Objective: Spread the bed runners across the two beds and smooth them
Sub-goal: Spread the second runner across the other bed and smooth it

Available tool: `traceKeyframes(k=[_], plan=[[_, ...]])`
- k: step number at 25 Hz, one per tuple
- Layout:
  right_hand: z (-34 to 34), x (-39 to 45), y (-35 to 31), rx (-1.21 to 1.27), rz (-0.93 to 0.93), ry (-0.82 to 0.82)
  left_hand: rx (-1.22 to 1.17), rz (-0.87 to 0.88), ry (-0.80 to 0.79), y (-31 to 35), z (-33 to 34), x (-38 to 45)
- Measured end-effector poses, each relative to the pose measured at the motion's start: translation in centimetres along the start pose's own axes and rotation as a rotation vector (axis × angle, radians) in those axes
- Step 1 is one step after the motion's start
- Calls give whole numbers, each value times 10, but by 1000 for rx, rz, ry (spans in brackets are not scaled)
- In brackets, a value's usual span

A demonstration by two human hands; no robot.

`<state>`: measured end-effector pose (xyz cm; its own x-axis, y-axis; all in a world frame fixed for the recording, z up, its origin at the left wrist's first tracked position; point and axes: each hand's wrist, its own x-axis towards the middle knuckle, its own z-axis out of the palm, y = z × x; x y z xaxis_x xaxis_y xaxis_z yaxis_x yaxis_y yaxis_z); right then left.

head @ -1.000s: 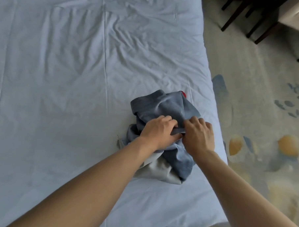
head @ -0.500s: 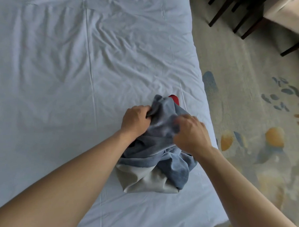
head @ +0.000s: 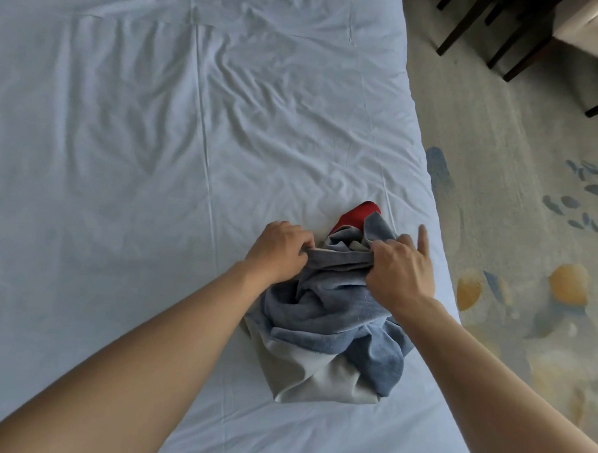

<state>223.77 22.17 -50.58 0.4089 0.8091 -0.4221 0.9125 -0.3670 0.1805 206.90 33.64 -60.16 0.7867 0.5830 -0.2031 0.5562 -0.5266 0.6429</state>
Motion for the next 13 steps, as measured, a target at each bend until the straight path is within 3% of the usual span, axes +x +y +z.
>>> traceKeyframes(k=[2, 5, 8, 13], plan=[[4, -7, -3, -26, -33, 0, -71, -20, 63, 8, 2, 2], [4, -5, -38, 71, -245, 158, -48, 69, 178, 17, -12, -4], [-2, 6, -79, 199, -256, 267, 26, 118, 253, 2, -42, -26], [-33, 24, -133, 305, -280, 388, -2, -64, 341, -34, -92, -60]])
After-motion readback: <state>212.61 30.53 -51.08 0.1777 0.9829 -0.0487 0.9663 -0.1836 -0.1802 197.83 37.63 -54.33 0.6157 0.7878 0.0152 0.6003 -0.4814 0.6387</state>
